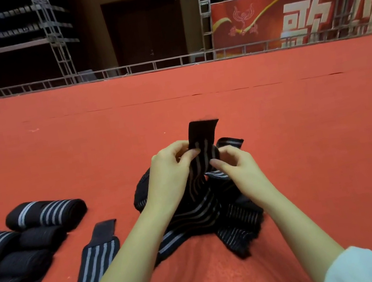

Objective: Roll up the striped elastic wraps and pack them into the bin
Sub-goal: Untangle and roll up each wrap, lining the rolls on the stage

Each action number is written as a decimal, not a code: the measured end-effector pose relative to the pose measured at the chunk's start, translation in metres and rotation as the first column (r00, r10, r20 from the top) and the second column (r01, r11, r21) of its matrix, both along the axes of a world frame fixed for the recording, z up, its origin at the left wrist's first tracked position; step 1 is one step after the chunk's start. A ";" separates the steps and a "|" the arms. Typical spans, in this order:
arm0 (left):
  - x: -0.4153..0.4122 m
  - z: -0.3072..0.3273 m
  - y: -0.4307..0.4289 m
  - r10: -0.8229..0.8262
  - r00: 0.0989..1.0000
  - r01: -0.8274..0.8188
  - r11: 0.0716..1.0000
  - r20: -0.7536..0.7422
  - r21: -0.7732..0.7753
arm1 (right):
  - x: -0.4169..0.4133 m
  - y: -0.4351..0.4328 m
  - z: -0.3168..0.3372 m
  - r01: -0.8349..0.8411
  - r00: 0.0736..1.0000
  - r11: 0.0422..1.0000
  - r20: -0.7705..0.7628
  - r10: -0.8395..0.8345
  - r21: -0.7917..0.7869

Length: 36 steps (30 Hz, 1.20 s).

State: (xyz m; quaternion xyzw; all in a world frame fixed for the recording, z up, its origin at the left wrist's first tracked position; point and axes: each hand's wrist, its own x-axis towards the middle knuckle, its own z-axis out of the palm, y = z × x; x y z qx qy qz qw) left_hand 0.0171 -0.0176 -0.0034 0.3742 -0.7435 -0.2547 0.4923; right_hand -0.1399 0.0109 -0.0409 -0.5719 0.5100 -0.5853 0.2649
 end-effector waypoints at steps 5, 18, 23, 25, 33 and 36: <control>0.021 -0.022 -0.012 0.114 0.975 -0.113 0.993 0.190 -0.017 | -0.007 0.009 -0.029 -0.049 0.991 0.991 -0.115 0.063 0.121; 0.034 -0.056 -0.032 -0.188 0.942 0.105 0.952 0.278 0.287 | -0.017 0.001 -0.039 0.139 0.670 0.984 -0.742 -0.012 0.110; 0.043 -0.052 -0.035 -0.358 0.896 0.245 0.892 0.263 0.380 | -0.016 -0.003 -0.041 0.121 0.603 0.977 -0.795 0.066 0.174; 0.049 -0.053 -0.037 -0.413 0.868 0.279 0.865 0.276 0.417 | -0.014 -0.006 -0.042 0.141 0.566 0.977 -0.822 0.054 0.161; 0.051 -0.072 -0.045 -0.241 0.961 0.190 0.932 0.138 0.309 | -0.006 -0.023 -0.061 0.176 0.571 0.982 -0.805 -0.161 -0.071; 0.051 -0.077 -0.056 -0.252 0.954 0.196 0.934 0.161 0.299 | -0.013 -0.027 -0.067 0.163 0.598 0.977 -0.774 -0.210 -0.139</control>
